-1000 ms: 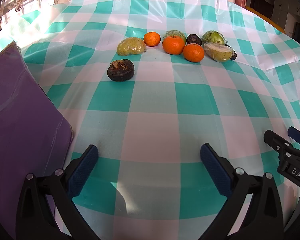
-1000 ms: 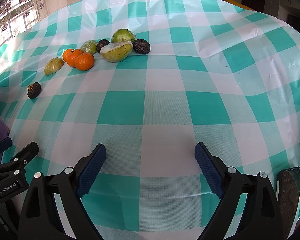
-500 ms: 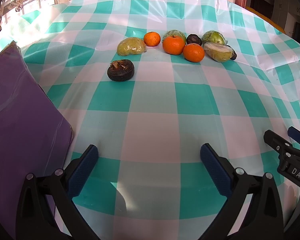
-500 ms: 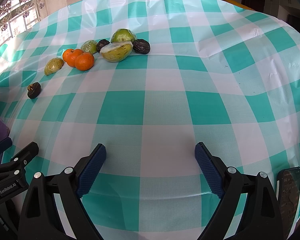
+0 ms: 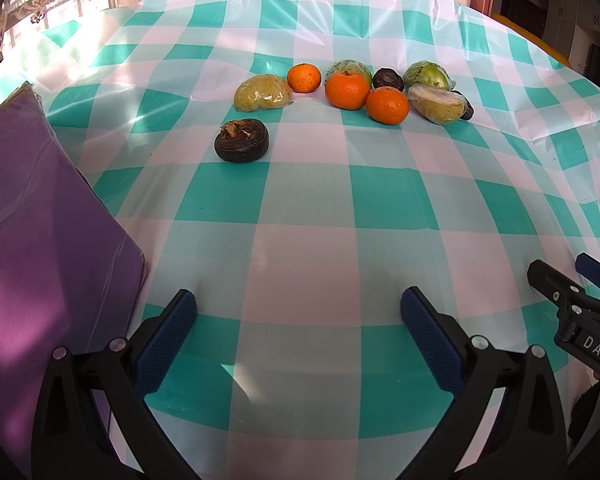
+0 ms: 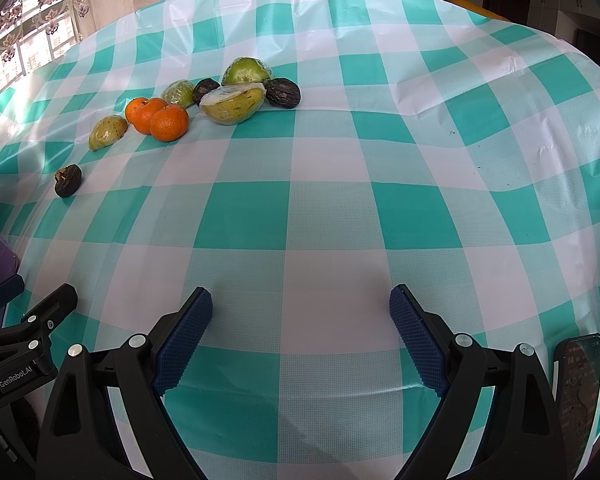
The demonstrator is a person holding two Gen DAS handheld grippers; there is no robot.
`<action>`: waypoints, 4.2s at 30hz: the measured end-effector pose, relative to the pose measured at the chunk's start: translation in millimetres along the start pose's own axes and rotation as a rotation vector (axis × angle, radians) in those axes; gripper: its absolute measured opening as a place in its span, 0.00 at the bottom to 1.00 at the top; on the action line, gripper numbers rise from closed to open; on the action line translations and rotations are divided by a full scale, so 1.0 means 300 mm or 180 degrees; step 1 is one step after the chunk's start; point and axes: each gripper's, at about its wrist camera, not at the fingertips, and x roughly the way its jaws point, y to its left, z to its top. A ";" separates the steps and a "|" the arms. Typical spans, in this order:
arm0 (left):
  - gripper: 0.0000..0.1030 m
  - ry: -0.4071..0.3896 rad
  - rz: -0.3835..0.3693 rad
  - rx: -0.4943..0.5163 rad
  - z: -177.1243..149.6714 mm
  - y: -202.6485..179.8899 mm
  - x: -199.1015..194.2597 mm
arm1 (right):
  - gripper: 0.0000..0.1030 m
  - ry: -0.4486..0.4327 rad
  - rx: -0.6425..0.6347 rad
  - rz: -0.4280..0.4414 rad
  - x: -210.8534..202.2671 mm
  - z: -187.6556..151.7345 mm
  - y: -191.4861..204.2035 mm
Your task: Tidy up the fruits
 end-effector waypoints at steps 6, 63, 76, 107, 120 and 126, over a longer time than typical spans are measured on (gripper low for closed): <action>0.99 0.0000 0.0000 -0.0002 0.000 0.000 0.000 | 0.85 0.0001 0.0000 -0.0001 0.000 0.000 0.002; 0.39 -0.0187 -0.0189 -0.0369 0.315 0.087 0.193 | 0.57 -0.0027 -0.0853 0.0690 0.279 0.417 0.383; 0.39 -0.0196 -0.0210 -0.0384 0.315 0.093 0.190 | 0.39 -0.0209 -0.0431 0.0863 0.257 0.426 0.327; 0.39 -0.0220 -0.1276 -0.0075 -0.057 -0.122 -0.090 | 0.39 -0.0056 0.0862 0.2119 0.015 0.034 -0.056; 0.39 -0.0392 -0.1325 0.0000 -0.175 -0.107 -0.203 | 0.39 -0.0069 0.0560 0.2049 -0.086 -0.077 -0.053; 0.39 -0.0823 -0.1051 -0.0031 -0.245 -0.090 -0.298 | 0.39 -0.0244 0.0460 0.1987 -0.151 -0.119 -0.046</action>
